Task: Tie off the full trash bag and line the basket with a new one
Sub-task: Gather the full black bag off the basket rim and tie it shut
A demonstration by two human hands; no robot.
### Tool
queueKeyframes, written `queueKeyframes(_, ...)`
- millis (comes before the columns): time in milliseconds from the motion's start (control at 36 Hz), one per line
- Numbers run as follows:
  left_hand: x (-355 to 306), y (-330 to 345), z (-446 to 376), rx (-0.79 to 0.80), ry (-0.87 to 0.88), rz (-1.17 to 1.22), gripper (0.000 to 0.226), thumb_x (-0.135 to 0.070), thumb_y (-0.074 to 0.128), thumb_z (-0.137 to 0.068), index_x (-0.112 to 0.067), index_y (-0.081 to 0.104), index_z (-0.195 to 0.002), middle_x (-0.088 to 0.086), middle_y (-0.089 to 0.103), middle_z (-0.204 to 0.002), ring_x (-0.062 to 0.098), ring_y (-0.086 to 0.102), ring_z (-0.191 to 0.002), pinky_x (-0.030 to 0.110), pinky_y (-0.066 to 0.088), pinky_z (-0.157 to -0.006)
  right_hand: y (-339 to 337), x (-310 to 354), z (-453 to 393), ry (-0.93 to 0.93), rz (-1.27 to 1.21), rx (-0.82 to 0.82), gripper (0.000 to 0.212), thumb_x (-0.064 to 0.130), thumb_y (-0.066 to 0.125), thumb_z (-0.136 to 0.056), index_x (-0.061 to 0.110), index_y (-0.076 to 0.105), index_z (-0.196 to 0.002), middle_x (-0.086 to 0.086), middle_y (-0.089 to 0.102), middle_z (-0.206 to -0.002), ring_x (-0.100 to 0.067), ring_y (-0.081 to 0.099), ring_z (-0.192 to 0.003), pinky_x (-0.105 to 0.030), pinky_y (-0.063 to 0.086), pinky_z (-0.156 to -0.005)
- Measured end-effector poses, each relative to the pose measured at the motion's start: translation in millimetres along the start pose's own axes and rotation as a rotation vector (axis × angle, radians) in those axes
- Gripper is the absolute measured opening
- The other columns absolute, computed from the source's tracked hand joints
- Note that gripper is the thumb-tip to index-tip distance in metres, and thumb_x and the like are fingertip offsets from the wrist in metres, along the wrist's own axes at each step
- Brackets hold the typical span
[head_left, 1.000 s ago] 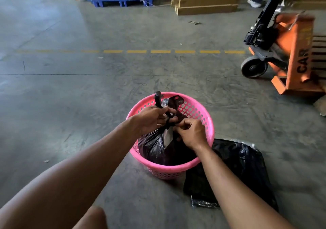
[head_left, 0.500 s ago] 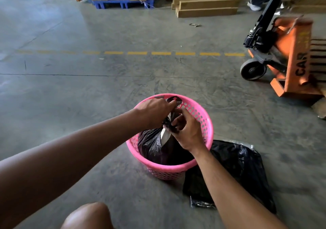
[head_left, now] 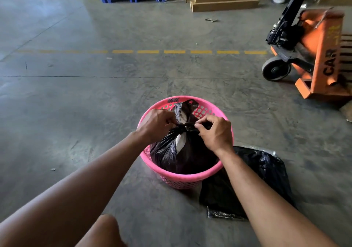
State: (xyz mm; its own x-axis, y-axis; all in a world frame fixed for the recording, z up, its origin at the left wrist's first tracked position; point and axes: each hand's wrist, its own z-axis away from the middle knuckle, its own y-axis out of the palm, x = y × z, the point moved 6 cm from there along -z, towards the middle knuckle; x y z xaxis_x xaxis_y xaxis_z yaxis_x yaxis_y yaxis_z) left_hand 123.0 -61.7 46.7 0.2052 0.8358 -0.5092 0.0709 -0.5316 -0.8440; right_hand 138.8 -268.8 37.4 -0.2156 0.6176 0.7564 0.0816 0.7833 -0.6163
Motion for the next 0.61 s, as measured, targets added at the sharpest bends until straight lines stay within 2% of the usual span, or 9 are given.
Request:
queueKeyframes(83,10.1,5.4,5.1,-0.012,-0.065,-0.091,0.005,-0.018,0.077,-0.078,-0.022,0.075,-0.081,-0.005,0.071,-0.078,0.021,0.068,-0.078,0.038,0.053,-0.076,-5.0,-15.5,-2.7,0.030,0.170,0.036,0.006,0.034,0.076,-0.076,0.030,0.078,-0.079,0.006,0.079,-0.084,-0.020,0.074,-0.084,-0.032,0.057,-0.077)
queueKeyframes(167,8.6,7.8,6.7,-0.034,-0.073,-0.169,0.014,-0.031,0.070,-0.080,-0.032,0.073,-0.093,-0.007,0.066,-0.094,0.021,0.066,-0.092,0.036,0.050,-0.082,-7.6,-22.2,-1.1,-0.039,0.196,0.079,0.008,0.036,0.073,-0.074,0.031,0.075,-0.080,0.009,0.078,-0.084,-0.021,0.072,-0.087,-0.039,0.055,-0.084)
queueKeyframes(250,-6.7,13.9,2.5,0.006,-0.026,-0.202,0.040,-0.050,0.061,-0.073,-0.042,0.066,-0.112,-0.003,0.056,-0.117,0.022,0.057,-0.109,0.042,0.044,-0.092,-22.8,-28.1,4.2,-0.118,0.221,-0.072,0.030,0.041,0.071,-0.072,0.030,0.073,-0.100,0.006,0.073,-0.100,-0.025,0.064,-0.098,-0.043,0.051,-0.086)
queueKeyframes(333,-19.3,30.0,-2.9,0.166,0.008,-0.397,0.051,-0.061,0.060,-0.069,-0.039,0.067,-0.114,0.002,0.053,-0.124,0.026,0.052,-0.120,0.044,0.039,-0.097,-42.3,-50.2,15.6,0.040,0.184,-0.285,0.042,0.037,0.070,-0.078,0.019,0.063,-0.116,-0.007,0.065,-0.110,-0.030,0.061,-0.105,-0.045,0.051,-0.089)
queueKeyframes(389,-23.3,39.2,-5.5,0.232,0.009,-0.524,0.044,-0.058,0.064,-0.074,-0.033,0.070,-0.110,0.005,0.054,-0.126,0.029,0.048,-0.126,0.046,0.037,-0.102,-42.1,-65.7,25.6,0.191,0.131,-0.303,0.045,0.033,0.067,-0.084,0.014,0.057,-0.122,-0.013,0.064,-0.117,-0.035,0.063,-0.107,-0.045,0.052,-0.089)
queueKeyframes(444,-25.0,43.8,-7.0,0.242,0.011,-0.566,0.035,-0.047,0.065,-0.081,-0.029,0.072,-0.110,0.006,0.055,-0.127,0.030,0.045,-0.130,0.046,0.036,-0.103,-31.9,-77.2,34.1,0.313,0.108,-0.232,0.042,0.032,0.063,-0.090,0.010,0.056,-0.125,-0.019,0.066,-0.120,-0.039,0.065,-0.109,-0.044,0.050,-0.087)
queueKeyframes(528,-23.5,41.5,-9.6,0.200,-0.034,-0.428,0.029,-0.035,0.061,-0.082,-0.032,0.072,-0.108,0.002,0.055,-0.122,0.029,0.044,-0.125,0.044,0.033,-0.098,-21.8,-84.0,43.6,0.409,0.105,-0.149,0.031,0.032,0.052,-0.098,0.012,0.059,-0.120,-0.023,0.071,-0.112,-0.046,0.066,-0.102,-0.045,0.050,-0.080)
queueKeyframes(611,-22.7,31.4,-10.1,0.128,-0.124,-0.234,0.033,-0.036,0.056,-0.077,-0.035,0.072,-0.106,-0.002,0.055,-0.119,0.027,0.044,-0.118,0.043,0.033,-0.093,-22.6,-82.2,44.2,0.407,0.106,-0.140,0.030,0.032,0.048,-0.099,0.015,0.060,-0.121,-0.023,0.072,-0.110,-0.047,0.067,-0.099,-0.047,0.052,-0.080)
